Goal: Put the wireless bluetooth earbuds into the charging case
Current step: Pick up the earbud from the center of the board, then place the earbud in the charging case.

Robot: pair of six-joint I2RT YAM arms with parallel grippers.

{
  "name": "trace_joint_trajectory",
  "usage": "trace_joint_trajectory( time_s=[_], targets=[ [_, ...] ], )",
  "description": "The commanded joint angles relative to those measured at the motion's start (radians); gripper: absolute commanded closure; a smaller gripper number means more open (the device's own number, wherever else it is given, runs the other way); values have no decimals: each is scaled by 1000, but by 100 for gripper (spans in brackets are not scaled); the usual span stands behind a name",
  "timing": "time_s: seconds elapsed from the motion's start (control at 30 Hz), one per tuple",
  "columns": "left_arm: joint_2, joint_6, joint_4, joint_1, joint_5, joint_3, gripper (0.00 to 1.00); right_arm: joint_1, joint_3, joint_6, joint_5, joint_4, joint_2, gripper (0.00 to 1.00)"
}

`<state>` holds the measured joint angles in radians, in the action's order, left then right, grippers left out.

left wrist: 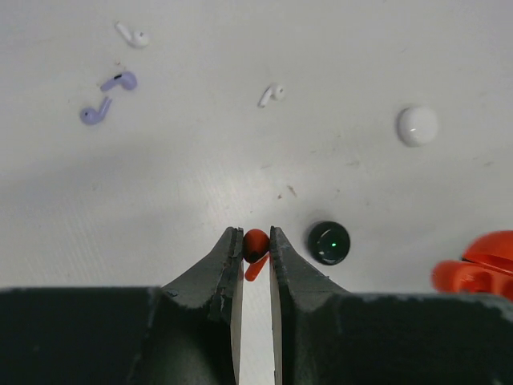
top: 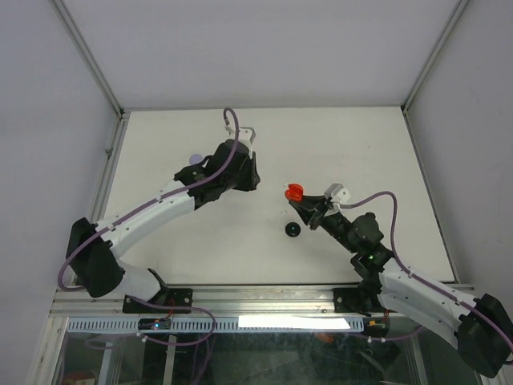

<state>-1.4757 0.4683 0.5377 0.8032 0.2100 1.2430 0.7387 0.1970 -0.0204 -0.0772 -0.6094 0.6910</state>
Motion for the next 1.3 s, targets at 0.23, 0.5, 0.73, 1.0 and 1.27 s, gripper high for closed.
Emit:
trace_joint_trajectory(
  time_s=[0.23, 0.5, 0.73, 1.0, 1.27],
  targets=[
    [265, -32, -345, -6, -176, -117, 94, 4, 85, 22, -90, -260, 105, 100],
    [342, 15, -623, -7, -312, -267, 97, 4, 119, 71, -127, -349, 173, 100],
    [369, 58, -802, -5, -368, -334, 97, 4, 122, 95, -136, -383, 178, 100],
    [390, 80, -881, -5, -404, -366, 98, 4, 114, 110, -125, -408, 202, 100],
    [356, 107, -935, 10, -429, -386, 98, 4, 117, 139, -138, -452, 219, 100]
  ],
)
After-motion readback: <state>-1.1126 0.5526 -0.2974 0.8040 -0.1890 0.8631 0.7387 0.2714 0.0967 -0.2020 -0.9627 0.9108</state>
